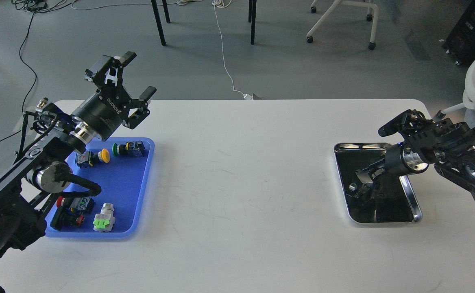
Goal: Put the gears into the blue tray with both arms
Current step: 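Grasp the small black gear in the metal tray with the right gripper, then carry the black gear to the table center and open the right gripper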
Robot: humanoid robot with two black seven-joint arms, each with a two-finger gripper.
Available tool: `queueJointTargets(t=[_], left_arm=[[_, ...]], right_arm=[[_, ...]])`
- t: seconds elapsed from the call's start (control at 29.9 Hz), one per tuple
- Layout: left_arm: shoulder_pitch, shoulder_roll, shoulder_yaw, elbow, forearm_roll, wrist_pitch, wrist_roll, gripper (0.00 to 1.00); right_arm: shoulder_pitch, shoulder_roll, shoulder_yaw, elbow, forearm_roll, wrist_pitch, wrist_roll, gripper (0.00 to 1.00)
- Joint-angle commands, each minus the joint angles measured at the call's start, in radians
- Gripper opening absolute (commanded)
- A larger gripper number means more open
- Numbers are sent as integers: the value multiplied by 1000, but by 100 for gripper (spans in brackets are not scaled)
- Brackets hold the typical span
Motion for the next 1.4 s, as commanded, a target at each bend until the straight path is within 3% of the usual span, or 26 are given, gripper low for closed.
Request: queueJointTargets(t=[0.0, 0.47, 0.9, 1.07, 1.37], left_arm=[[0, 0, 0, -1, 0, 0, 0, 99], [0, 9, 0, -1, 0, -1, 0, 98], [0, 14, -2, -1, 0, -1, 0, 99], [-2, 15, -2, -3, 0, -1, 0, 99], [0, 41, 0, -29, 0, 0, 0, 98]], right_arm=[[1, -5, 0, 3, 0, 1, 0, 36], [15, -10, 0, 19, 1, 4, 0, 16], [256, -16, 4, 219, 21, 21, 0, 16], [325, 102, 0, 285, 84, 56, 0, 16], [339, 372, -68, 236, 110, 61, 0, 16]])
